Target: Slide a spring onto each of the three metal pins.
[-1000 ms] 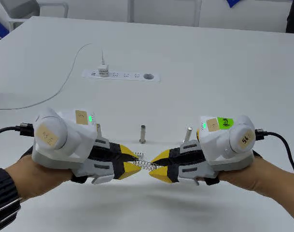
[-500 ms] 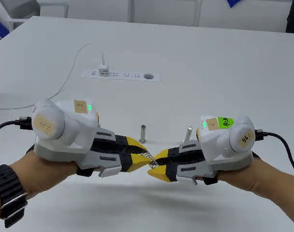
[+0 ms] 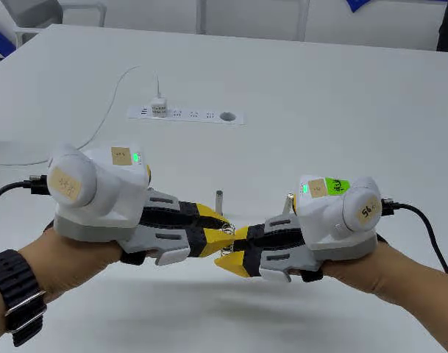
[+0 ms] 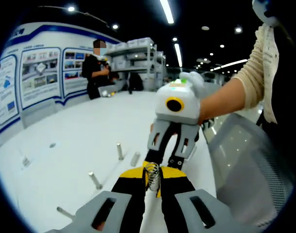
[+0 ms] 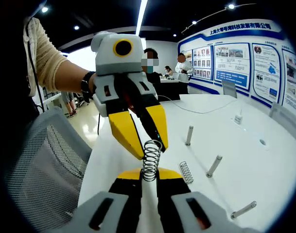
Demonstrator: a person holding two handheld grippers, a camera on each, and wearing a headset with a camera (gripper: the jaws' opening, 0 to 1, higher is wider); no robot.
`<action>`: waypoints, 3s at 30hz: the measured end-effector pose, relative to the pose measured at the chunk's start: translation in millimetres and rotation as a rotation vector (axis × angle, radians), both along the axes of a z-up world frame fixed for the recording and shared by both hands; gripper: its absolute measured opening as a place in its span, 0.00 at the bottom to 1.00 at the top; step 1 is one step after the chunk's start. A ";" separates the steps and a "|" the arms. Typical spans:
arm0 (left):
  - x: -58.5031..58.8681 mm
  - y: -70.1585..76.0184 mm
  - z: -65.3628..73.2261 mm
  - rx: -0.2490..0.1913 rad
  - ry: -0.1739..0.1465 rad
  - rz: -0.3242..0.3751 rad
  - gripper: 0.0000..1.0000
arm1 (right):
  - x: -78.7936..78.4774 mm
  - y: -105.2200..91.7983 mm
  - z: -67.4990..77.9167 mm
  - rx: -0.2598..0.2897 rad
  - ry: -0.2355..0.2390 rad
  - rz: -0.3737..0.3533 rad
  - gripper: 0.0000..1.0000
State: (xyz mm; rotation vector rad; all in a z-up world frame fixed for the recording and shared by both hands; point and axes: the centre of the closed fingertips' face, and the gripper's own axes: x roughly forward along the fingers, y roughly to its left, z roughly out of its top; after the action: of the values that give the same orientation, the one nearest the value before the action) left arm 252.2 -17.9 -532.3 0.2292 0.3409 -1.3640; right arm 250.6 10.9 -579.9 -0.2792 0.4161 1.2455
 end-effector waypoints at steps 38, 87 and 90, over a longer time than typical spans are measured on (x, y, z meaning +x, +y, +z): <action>67.7 92.3 5.5 0.022 -0.074 0.260 0.10 | 8.8 -39.4 2.4 0.024 0.009 -0.137 0.43; 138.0 109.3 -12.7 0.065 -0.078 0.382 0.10 | 7.6 -105.2 -4.4 0.016 0.034 -0.328 0.77; 138.8 110.5 -13.5 0.068 -0.078 0.385 0.10 | 8.3 -106.2 -3.3 0.019 0.033 -0.333 0.77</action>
State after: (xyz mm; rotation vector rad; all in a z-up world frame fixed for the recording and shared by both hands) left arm 391.0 92.6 -545.8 0.2574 0.3461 -0.9624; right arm 258.9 -95.3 -583.2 -0.1649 0.4581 0.9286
